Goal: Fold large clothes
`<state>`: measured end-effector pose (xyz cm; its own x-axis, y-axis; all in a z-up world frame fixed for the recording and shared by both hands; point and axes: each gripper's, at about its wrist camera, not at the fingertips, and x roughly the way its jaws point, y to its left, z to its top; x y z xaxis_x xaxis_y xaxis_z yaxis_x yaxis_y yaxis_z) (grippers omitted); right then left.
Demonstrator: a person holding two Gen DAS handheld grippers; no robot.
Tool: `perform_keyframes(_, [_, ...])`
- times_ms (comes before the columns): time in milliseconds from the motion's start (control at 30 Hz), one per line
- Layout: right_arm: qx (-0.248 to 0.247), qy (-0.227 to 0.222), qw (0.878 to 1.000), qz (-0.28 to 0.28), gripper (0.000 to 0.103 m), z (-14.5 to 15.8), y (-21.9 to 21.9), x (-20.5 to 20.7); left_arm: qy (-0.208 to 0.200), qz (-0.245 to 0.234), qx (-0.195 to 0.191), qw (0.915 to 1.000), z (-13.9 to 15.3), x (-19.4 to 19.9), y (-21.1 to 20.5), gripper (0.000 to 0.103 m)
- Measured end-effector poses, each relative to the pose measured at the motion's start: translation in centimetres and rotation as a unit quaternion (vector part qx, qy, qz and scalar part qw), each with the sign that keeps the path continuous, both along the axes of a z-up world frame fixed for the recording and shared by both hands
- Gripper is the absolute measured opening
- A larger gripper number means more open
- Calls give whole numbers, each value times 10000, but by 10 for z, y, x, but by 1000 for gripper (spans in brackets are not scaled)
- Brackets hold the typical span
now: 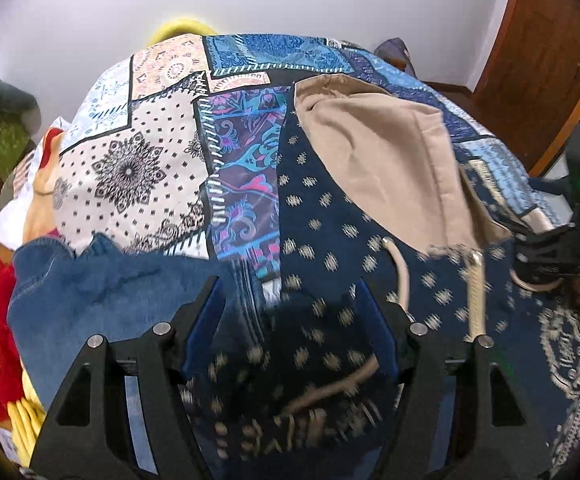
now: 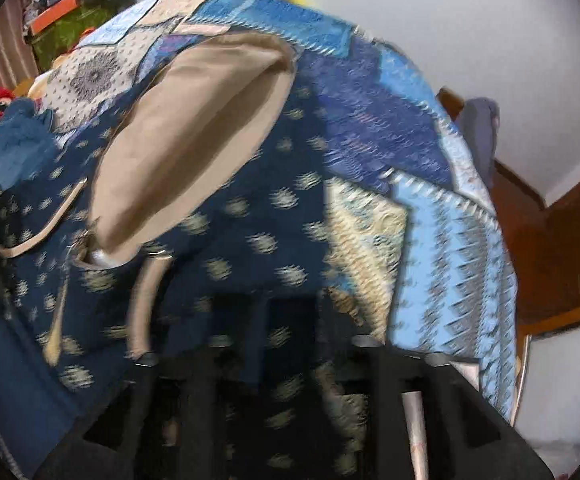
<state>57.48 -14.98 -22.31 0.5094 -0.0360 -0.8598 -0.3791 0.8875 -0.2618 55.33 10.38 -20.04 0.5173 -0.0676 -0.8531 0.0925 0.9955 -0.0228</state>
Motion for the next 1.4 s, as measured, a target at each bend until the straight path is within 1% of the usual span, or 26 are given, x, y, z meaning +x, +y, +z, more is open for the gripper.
perform_keyframes(33, [-25, -73, 10000, 20, 99, -1, -5, 0, 12, 4, 33, 10000, -3, 7, -1, 67])
perform_keyframes(100, [461, 210, 9987, 78, 98, -3, -23, 6, 17, 32, -3, 10000, -7, 21, -1, 67])
perform_keyframes(167, [754, 377, 9964, -13, 98, 1, -31, 12, 102, 115, -196, 9997, -13, 38, 0, 67])
perform_keyframes(233, [1165, 304, 9927, -35, 97, 11, -35, 18, 194, 236, -347, 9989, -19, 54, 1, 67])
perform_keyframes(367, [1934, 378, 9804, -69, 97, 25, -24, 40, 296, 429, -531, 9972, -28, 83, 0, 67])
perform_keyframes(433, [2148, 508, 9752, -136, 97, 22, -11, 53, 400, 530, -636, 9958, -35, 98, 0, 67])
perform_keyframes(500, [2196, 604, 9734, -246, 96, 16, 2, 64, 539, 626, -713, 9940, -42, 110, 2, 67])
perform_keyframes(567, [2025, 658, 9765, -326, 84, 5, 15, 78, 724, 741, -869, 9908, -54, 122, 5, 67])
perform_keyframes(600, [1923, 727, 9777, -418, 73, -1, 16, 83, 742, 782, -946, 9897, -58, 126, 7, 67])
perform_keyframes(633, [1914, 839, 9768, -467, 72, -7, 20, 91, 712, 804, -1007, 9891, -59, 127, 8, 67])
perform_keyframes(667, [2040, 886, 9733, -572, 72, -11, 20, 96, 662, 839, -1082, 9884, -59, 129, 9, 67])
perform_keyframes(700, [2153, 858, 9706, -641, 66, -12, 19, 100, 652, 866, -1113, 9878, -60, 130, 10, 66])
perform_keyframes(733, [2276, 847, 9678, -660, 50, -11, 19, 102, 638, 865, -1160, 9874, -60, 130, 10, 64])
perform_keyframes(767, [2407, 902, 9643, -638, 42, -11, 19, 103, 619, 826, -1195, 9875, -60, 130, 9, 57])
perform_keyframes(800, [2459, 939, 9625, -654, 29, -10, 19, 103, 581, 739, -1206, 9882, -58, 128, 6, 46])
perform_keyframes(833, [2475, 953, 9619, -669, 20, -9, 19, 103, 570, 694, -1174, 9890, -56, 128, 4, 39])
perform_keyframes(867, [2423, 929, 9636, -642, 17, -6, 22, 100, 575, 652, -1138, 9897, -54, 126, 1, 22])
perform_keyframes(900, [2346, 881, 9661, -613, 11, -4, 23, 97, 616, 576, -1108, 9903, -51, 123, -2, 12])
perform_keyframes(933, [2219, 780, 9703, -569, 9, 1, 26, 91, 607, 531, -1021, 9915, -48, 122, -5, 12])
perform_keyframes(967, [2153, 698, 9725, -542, 8, 6, 26, 85, 556, 464, -837, 9939, -42, 117, -10, 10])
perform_keyframes(1033, [2119, 606, 9742, -479, 7, 15, 25, 79, 315, 303, -585, 9973, -23, 104, -16, 10])
perform_keyframes(1067, [2111, 548, 9750, -428, 7, 23, 24, 70, 211, 240, -557, 9979, -12, 96, -18, 10])
perform_keyframes(1133, [2074, 406, 9770, -280, 7, 43, 23, 51, 23, 108, -611, 9981, 15, 77, -18, 10])
perform_keyframes(1200, [2090, 307, 9772, -192, 7, 60, 20, 34, -169, -39, -560, 9983, 42, 54, -21, 10])
perform_keyframes(1267, [2119, 194, 9771, -91, 7, 82, 15, 6, -329, -206, -555, 9977, 69, 25, -24, 10])
perform_keyframes(1400, [2111, -68, 9774, 59, 7, 114, 6, -45, -558, -478, -530, 9959, 107, -33, -34, 10])
